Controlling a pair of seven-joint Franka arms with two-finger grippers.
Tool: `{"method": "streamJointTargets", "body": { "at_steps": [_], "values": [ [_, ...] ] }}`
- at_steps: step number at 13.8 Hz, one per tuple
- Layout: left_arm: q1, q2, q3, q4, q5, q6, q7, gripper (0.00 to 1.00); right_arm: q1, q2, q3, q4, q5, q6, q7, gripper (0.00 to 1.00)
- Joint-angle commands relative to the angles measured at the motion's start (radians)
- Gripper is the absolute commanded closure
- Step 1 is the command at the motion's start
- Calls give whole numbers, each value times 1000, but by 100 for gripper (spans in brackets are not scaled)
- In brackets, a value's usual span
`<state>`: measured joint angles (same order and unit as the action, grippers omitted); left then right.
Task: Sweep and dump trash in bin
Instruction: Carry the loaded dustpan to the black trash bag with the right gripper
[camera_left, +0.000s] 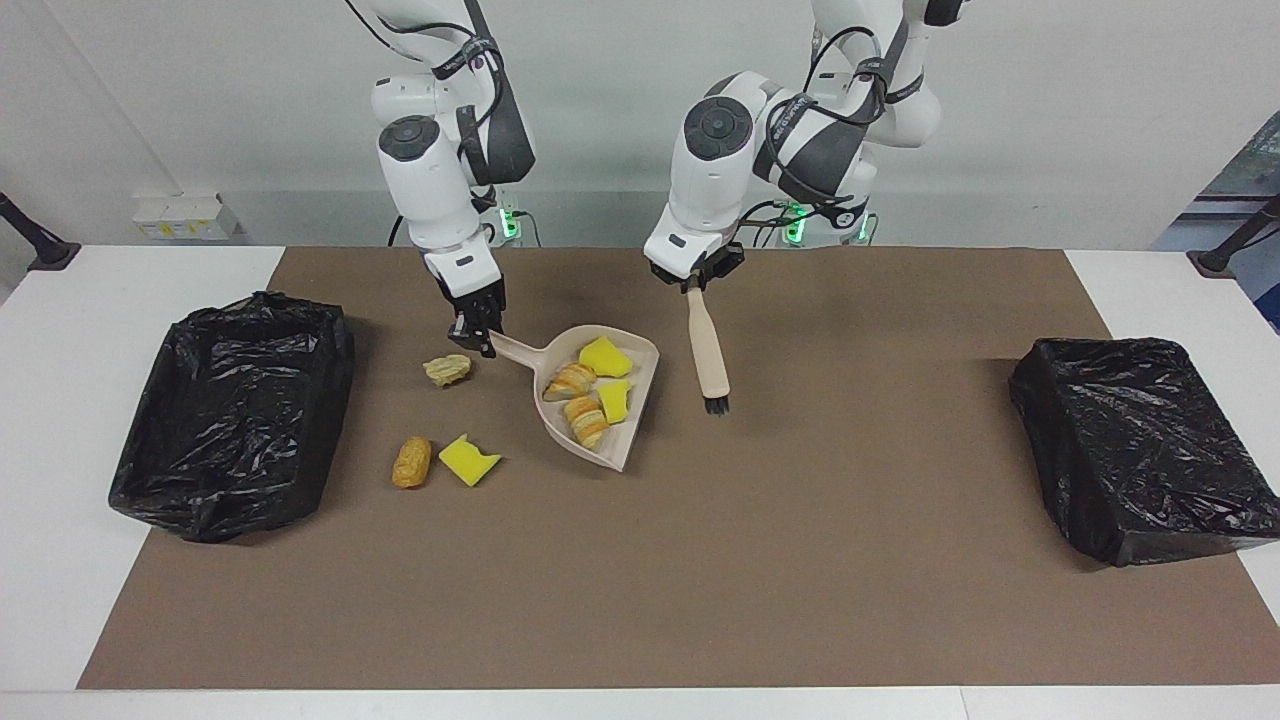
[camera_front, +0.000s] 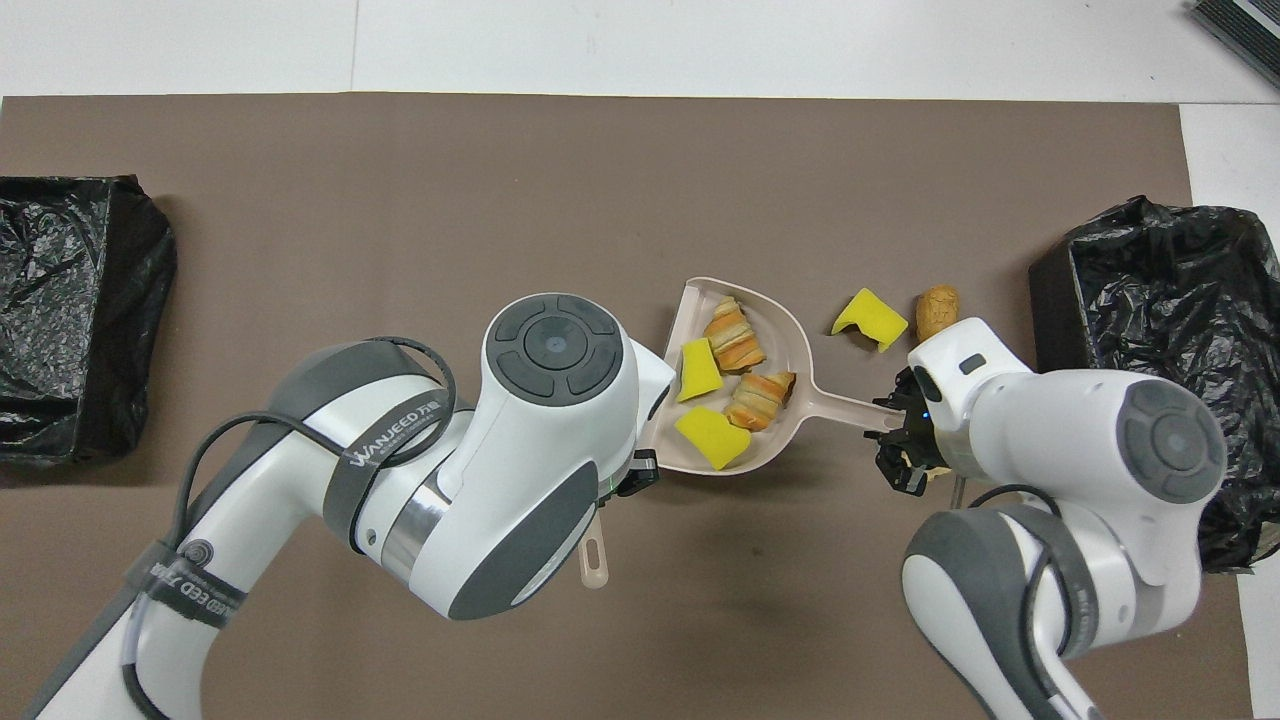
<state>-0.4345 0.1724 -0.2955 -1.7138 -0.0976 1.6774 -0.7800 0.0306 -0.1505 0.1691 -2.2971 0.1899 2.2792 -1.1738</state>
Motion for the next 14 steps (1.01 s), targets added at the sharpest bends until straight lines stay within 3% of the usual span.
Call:
{"method": "streamJointTargets", "body": {
  "at_steps": [1, 7, 10, 14],
  "values": [
    [11, -5, -8, -21, 18, 5, 25, 100, -89, 5, -7, 75, 72, -79, -96, 100],
    [-47, -25, -16, -147, 7, 146, -2, 100, -311, 44, -16, 289, 76, -234, -73, 100],
    [-124, -28, -17, -217, 7, 258, -111, 100, -400, 136, -17, 457, 45, -360, -251, 100],
    [-272, -71, -17, -314, 6, 327, -243, 100, -500, 170, -17, 540, -32, -406, -458, 100]
  ]
}}
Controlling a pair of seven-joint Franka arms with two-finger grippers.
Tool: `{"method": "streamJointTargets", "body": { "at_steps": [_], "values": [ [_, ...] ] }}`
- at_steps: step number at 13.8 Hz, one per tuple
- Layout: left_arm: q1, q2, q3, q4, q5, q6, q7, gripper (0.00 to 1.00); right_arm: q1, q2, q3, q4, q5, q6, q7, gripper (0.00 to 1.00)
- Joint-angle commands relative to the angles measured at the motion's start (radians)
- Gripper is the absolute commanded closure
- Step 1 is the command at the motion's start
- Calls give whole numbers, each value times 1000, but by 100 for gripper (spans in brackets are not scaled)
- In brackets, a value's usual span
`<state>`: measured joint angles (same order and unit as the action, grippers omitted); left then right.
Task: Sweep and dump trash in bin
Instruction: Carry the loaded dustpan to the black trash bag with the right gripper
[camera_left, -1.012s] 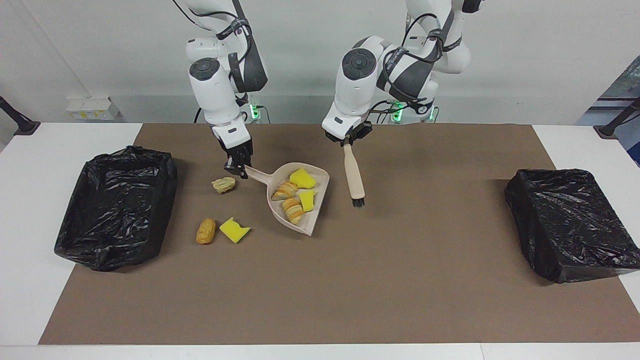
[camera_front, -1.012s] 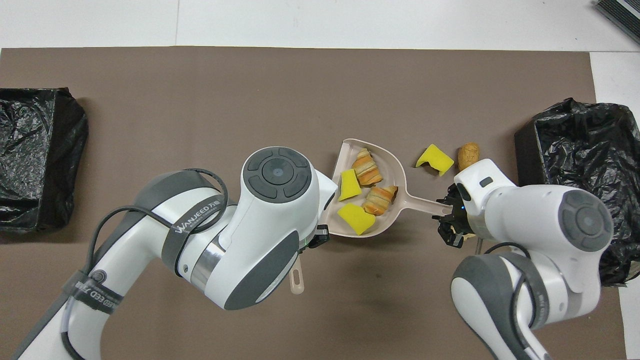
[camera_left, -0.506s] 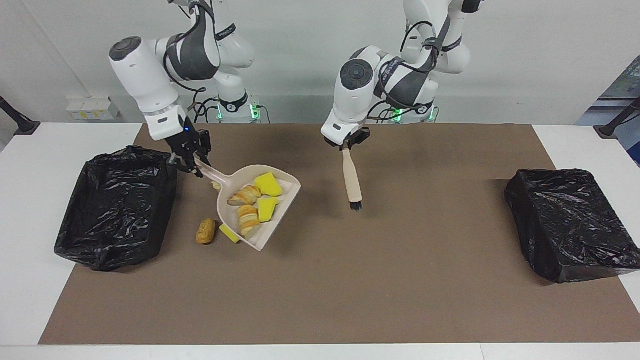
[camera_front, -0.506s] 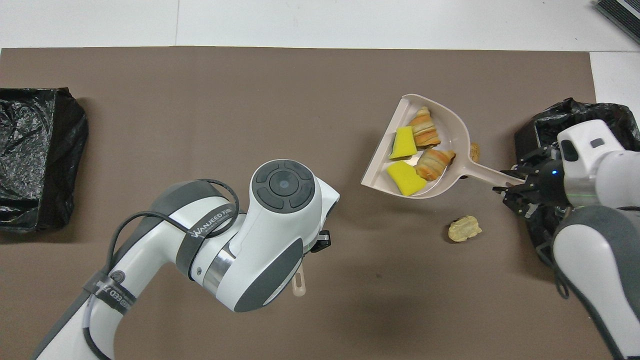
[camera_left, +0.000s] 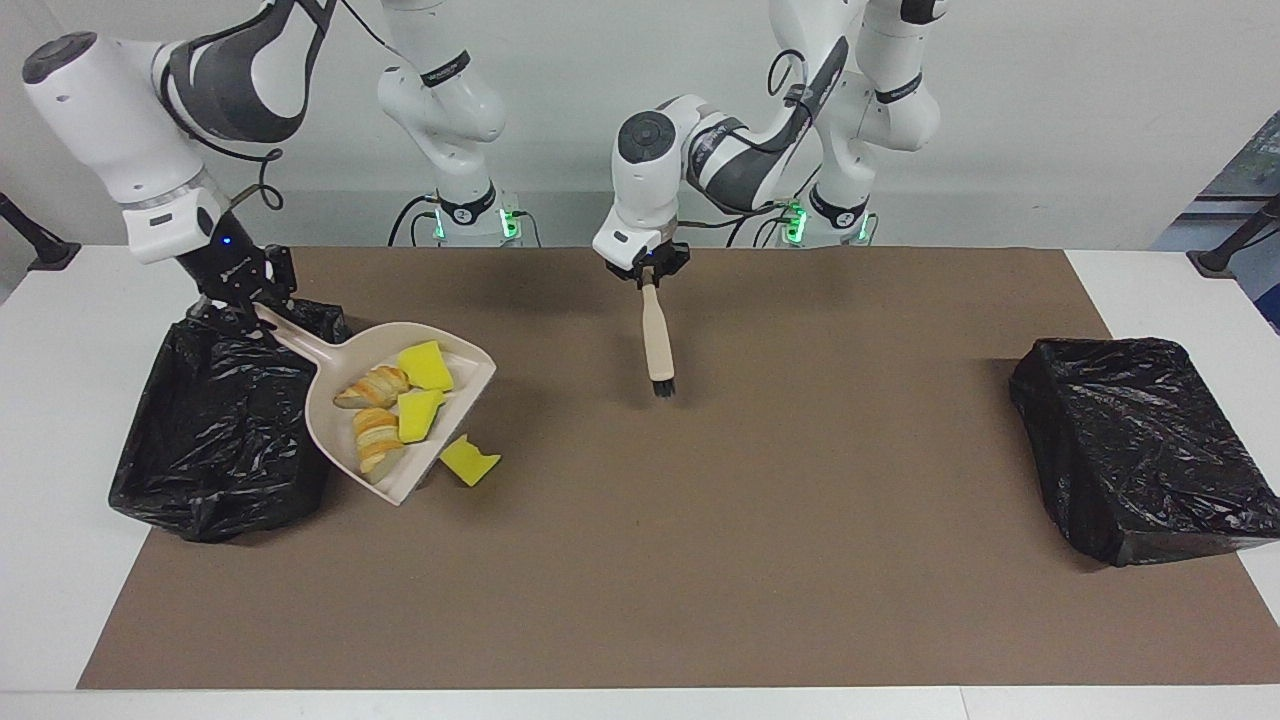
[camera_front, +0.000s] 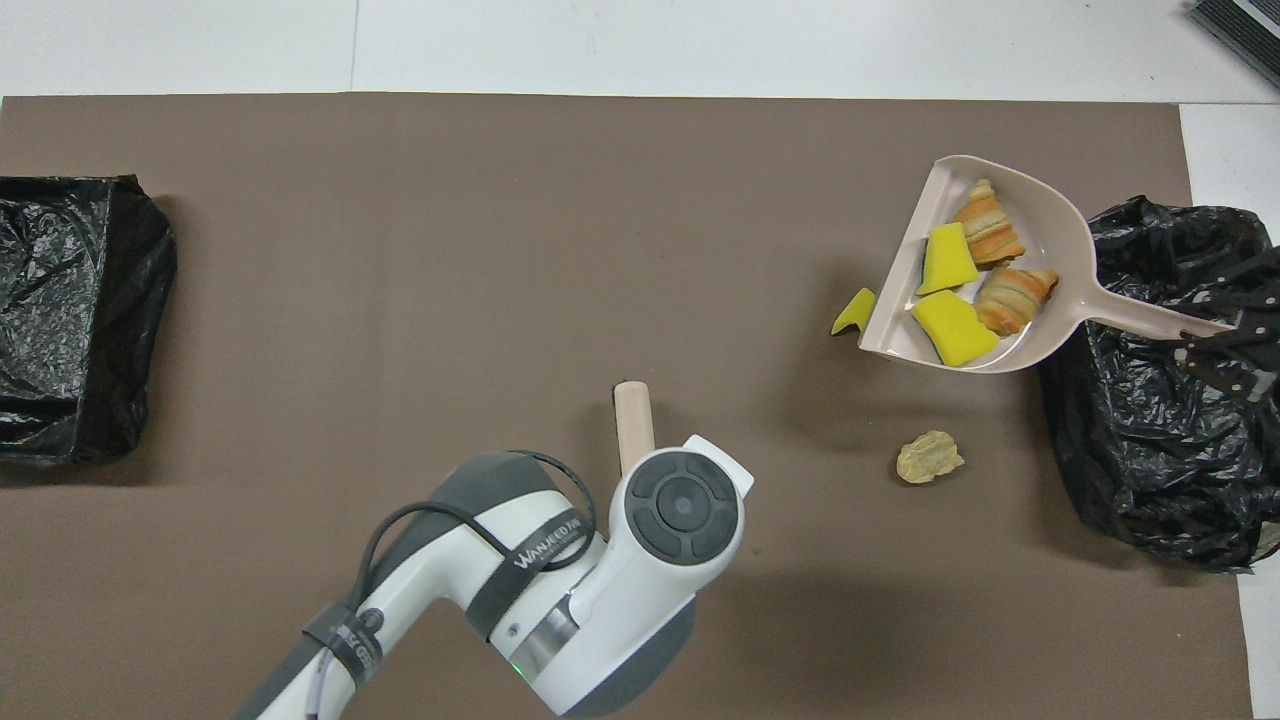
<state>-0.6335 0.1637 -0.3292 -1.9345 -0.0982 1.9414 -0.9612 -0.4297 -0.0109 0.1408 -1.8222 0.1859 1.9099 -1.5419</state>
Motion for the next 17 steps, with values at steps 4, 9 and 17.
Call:
{"method": "streamJointTargets", "body": {
  "at_steps": [4, 9, 17],
  "values": [
    [-127, -90, 15, -195, -44, 145, -105, 100, -116, 123, 13, 237, -129, -144, -242, 100],
    [-147, -92, 13, -219, -109, 157, -123, 100, -155, 144, -33, 280, -135, -189, -339, 100],
    [-164, -76, 12, -236, -137, 195, -79, 100, -185, 282, -81, 489, -144, -235, -469, 100]
  ]
}}
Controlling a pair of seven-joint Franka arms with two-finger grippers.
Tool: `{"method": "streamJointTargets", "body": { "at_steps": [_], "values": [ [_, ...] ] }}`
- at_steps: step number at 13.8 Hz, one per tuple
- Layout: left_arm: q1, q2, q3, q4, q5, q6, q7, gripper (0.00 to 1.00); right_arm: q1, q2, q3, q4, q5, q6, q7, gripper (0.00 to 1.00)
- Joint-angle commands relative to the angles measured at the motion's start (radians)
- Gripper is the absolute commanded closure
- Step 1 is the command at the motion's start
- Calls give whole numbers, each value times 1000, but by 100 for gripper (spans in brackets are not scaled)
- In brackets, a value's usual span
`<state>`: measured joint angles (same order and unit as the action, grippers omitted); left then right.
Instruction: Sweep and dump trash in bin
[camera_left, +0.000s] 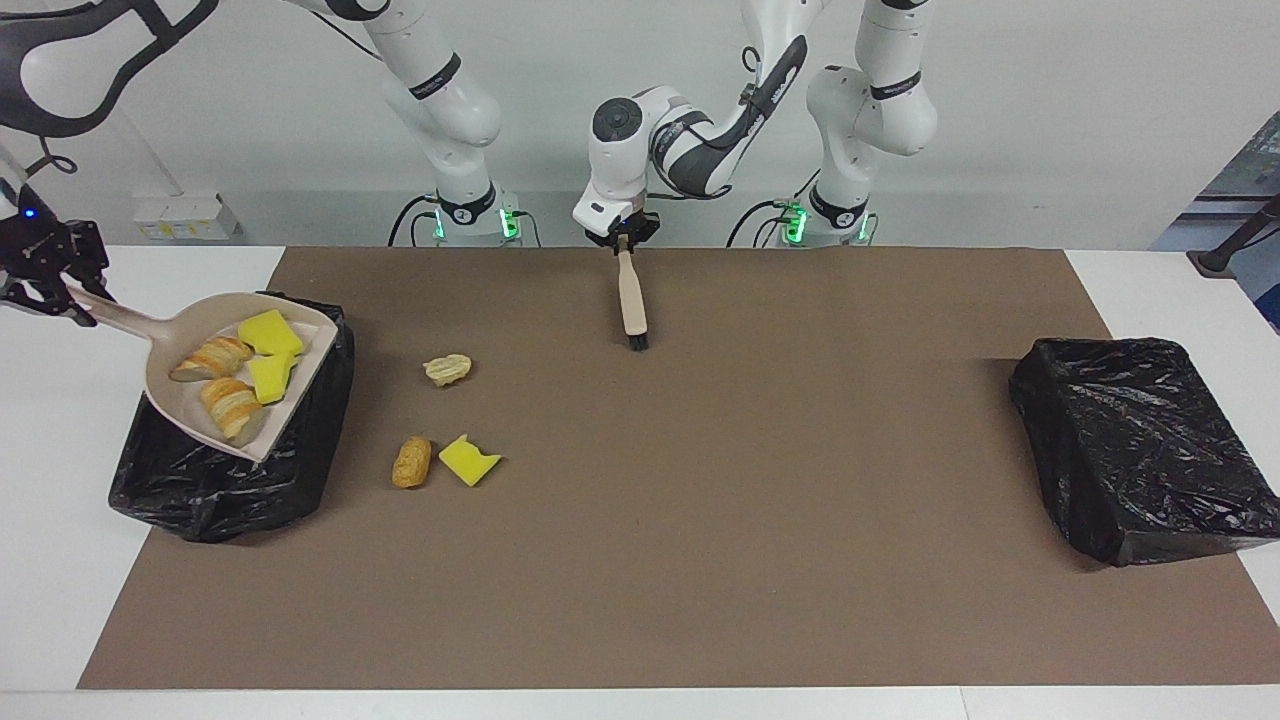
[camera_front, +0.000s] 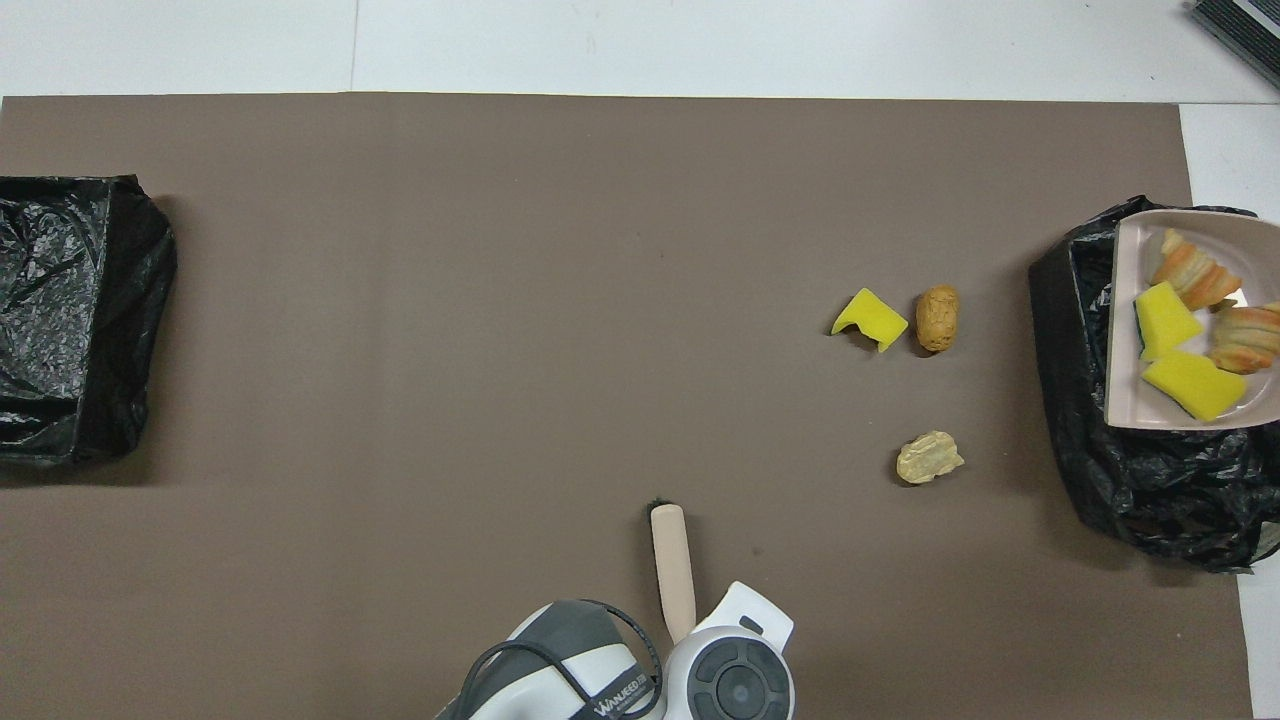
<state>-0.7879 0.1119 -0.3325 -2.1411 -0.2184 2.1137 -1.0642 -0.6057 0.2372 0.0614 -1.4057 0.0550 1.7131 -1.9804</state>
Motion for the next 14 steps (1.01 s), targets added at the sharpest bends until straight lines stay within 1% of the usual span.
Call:
{"method": "streamJointTargets", "body": {
  "at_steps": [1, 3, 7, 10, 11, 12, 14],
  "values": [
    [-8, -26, 15, -23, -32, 19, 47, 100, -11, 37, -11, 82, -15, -33, -43, 100],
    [-8, -27, 15, -28, -56, 28, 59, 100, -11, 45, -25, 90, -20, -15, -66, 100],
    [-8, -27, 15, -31, -58, 29, 63, 100, -11, 71, -60, 94, -35, 22, -120, 100],
    [-8, -27, 16, -33, -59, 29, 61, 100, -9, 71, -55, 84, -185, 72, -166, 100],
    [-8, -27, 15, -31, -59, 29, 63, 100, -3, 70, -57, 79, -240, 94, -147, 100],
    [-8, -27, 15, -31, -59, 29, 61, 100, 6, 67, -54, 70, -321, 135, -120, 100],
    [-8, -27, 15, -31, -59, 29, 61, 100, 43, 59, -55, 59, -404, 134, -33, 100]
  ]
}}
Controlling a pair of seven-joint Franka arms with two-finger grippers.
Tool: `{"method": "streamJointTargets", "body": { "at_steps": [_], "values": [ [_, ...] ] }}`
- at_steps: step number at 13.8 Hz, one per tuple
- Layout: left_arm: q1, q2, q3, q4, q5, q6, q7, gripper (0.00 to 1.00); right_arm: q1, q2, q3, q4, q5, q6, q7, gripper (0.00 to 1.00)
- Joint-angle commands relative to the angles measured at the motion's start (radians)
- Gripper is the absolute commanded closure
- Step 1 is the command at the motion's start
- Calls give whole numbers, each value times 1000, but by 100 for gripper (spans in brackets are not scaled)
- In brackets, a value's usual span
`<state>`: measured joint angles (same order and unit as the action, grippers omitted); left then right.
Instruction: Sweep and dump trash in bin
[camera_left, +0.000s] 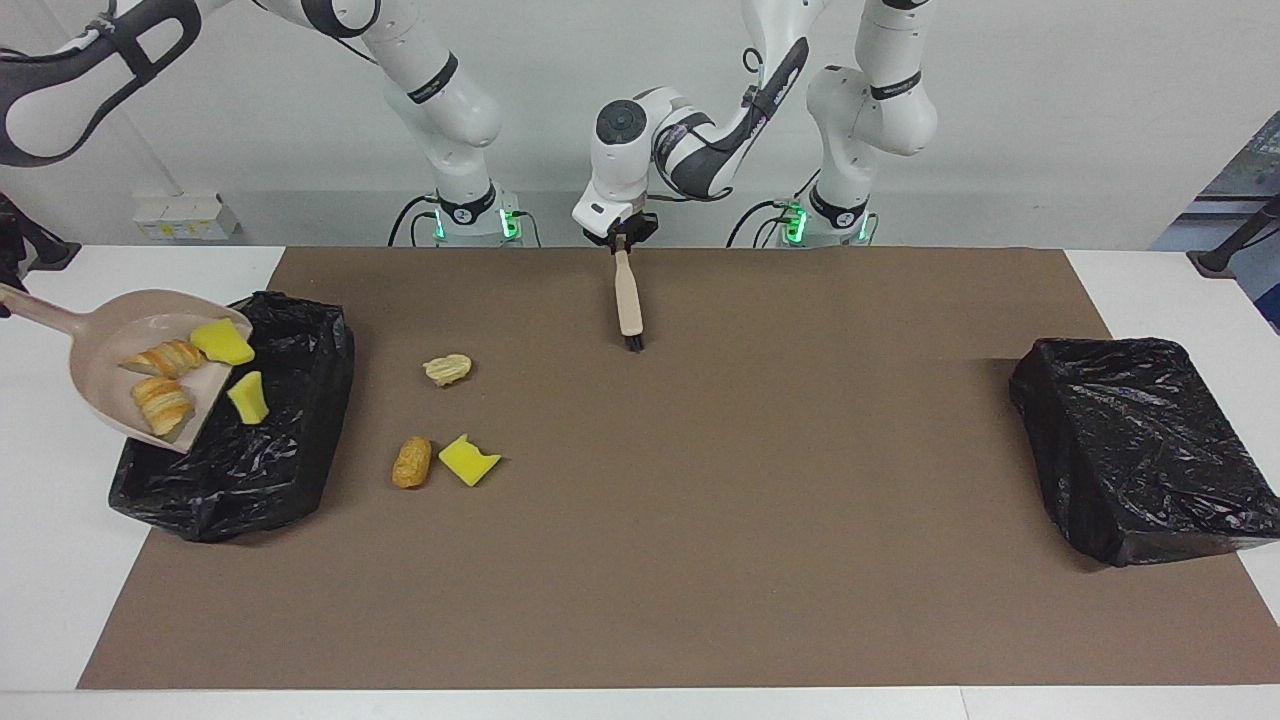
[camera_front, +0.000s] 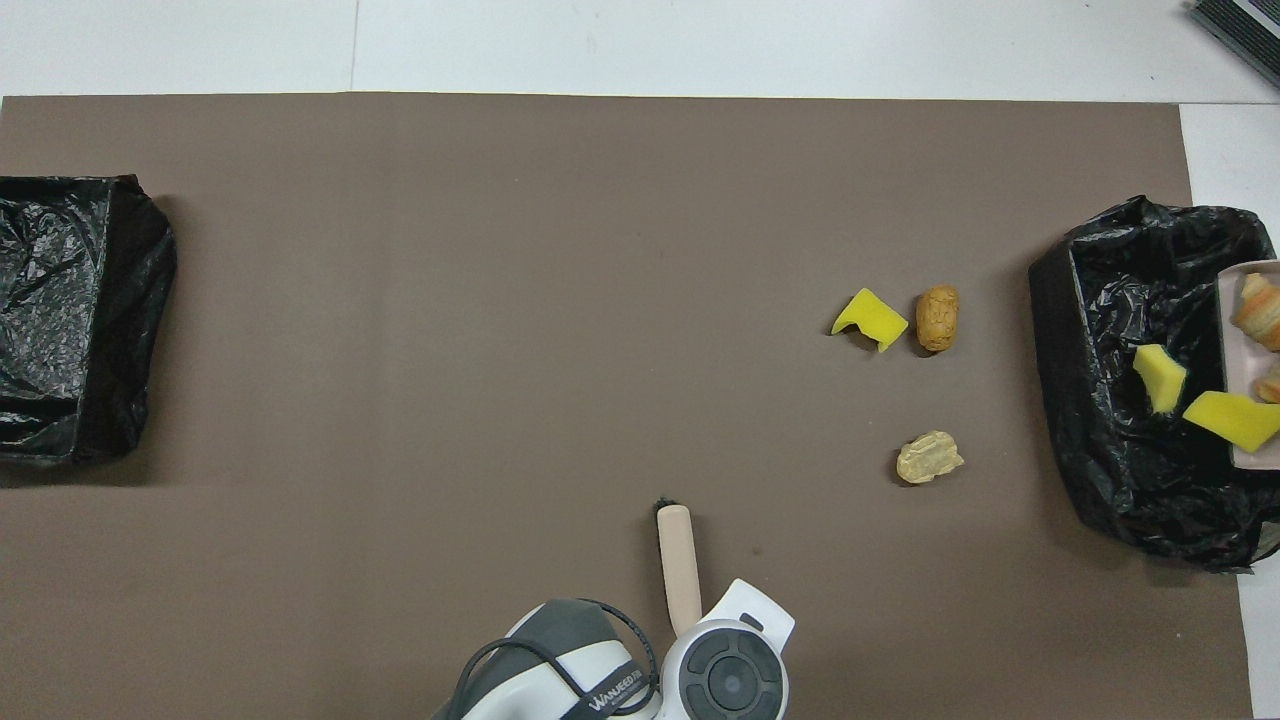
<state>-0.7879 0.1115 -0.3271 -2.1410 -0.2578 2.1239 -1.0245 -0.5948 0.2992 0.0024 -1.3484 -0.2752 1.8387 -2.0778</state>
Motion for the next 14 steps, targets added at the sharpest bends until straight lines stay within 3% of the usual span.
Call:
{"method": "streamJointTargets", "body": {
  "at_steps": [1, 6, 9, 14],
  "values": [
    [-8, -27, 10, -31, -20, 19, 21, 100, 70, -9, -1, 2, -112, -11, 85, 100],
    [-10, -32, 11, -34, -20, 16, 21, 100, 228, -69, 10, 5, -407, -78, 185, 100],
    [-10, -30, 11, -48, -20, 18, 23, 100, 282, -72, 18, 6, -476, -78, 185, 100],
    [2, -30, 13, -43, -20, 10, 21, 98, 306, -80, 28, 15, -428, -130, 223, 100]
  ]
}}
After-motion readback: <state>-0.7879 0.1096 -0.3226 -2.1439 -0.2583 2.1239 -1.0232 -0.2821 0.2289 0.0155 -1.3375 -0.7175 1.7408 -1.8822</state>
